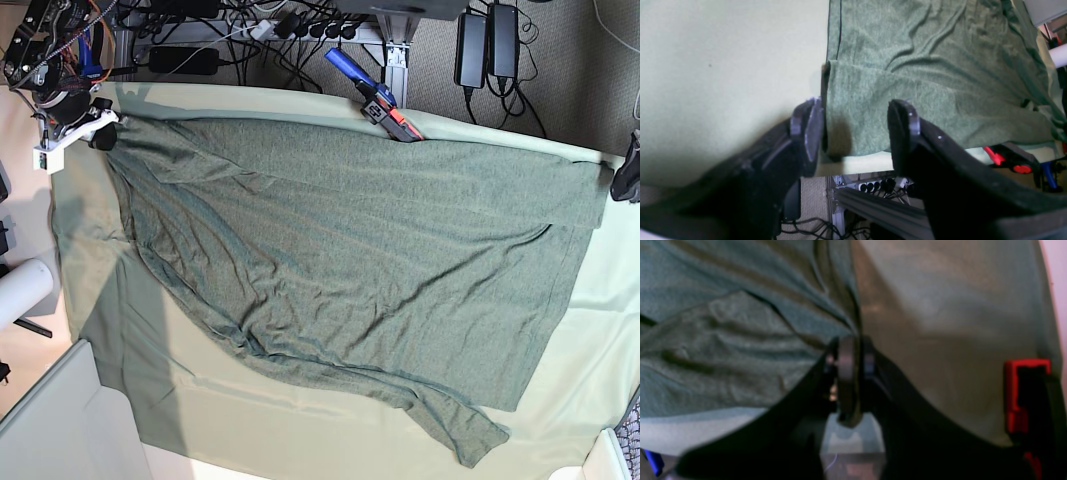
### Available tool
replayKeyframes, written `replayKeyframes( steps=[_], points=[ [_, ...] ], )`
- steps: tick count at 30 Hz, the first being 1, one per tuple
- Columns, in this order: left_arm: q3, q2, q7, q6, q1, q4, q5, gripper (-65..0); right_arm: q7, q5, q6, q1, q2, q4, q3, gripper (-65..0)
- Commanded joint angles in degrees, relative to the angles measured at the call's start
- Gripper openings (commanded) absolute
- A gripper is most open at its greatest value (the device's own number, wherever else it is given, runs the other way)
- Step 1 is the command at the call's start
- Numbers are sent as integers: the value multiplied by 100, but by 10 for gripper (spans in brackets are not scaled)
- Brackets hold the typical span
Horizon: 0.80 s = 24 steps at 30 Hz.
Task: Fold the T-shirt properly
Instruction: 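Move the right gripper along the shirt's side edge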
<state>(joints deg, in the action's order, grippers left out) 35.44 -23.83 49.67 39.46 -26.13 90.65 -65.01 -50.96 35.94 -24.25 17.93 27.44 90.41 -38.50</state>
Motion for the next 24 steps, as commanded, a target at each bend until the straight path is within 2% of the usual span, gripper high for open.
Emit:
replayKeyframes(
  steps=[1, 4, 6, 11, 17, 24],
  points=[
    [52, -111, -142, 54, 13, 90, -107, -301, 61, -4, -7, -22, 125, 74, -55, -595],
    [52, -114, -142, 54, 26, 90, -46, -301, 35, -42, -7, -9, 127, 74, -55, -414],
    [52, -114, -140, 54, 28, 90, -50, -301, 11, -120, -2, -11, 129, 76, -57, -367],
    [52, -197, -140, 54, 42, 192, -42, -301, 13, -76, 0, -13, 131, 76, -341, -367],
    [52, -387, -142, 54, 42, 984, 131, -301, -4, 35, 0, -15, 144, 76, -765, -367],
    [39, -468, -275, 54, 59, 1342, 328, -301, 37, 50, 0, -201, 286, 76, -802, -367]
  ],
)
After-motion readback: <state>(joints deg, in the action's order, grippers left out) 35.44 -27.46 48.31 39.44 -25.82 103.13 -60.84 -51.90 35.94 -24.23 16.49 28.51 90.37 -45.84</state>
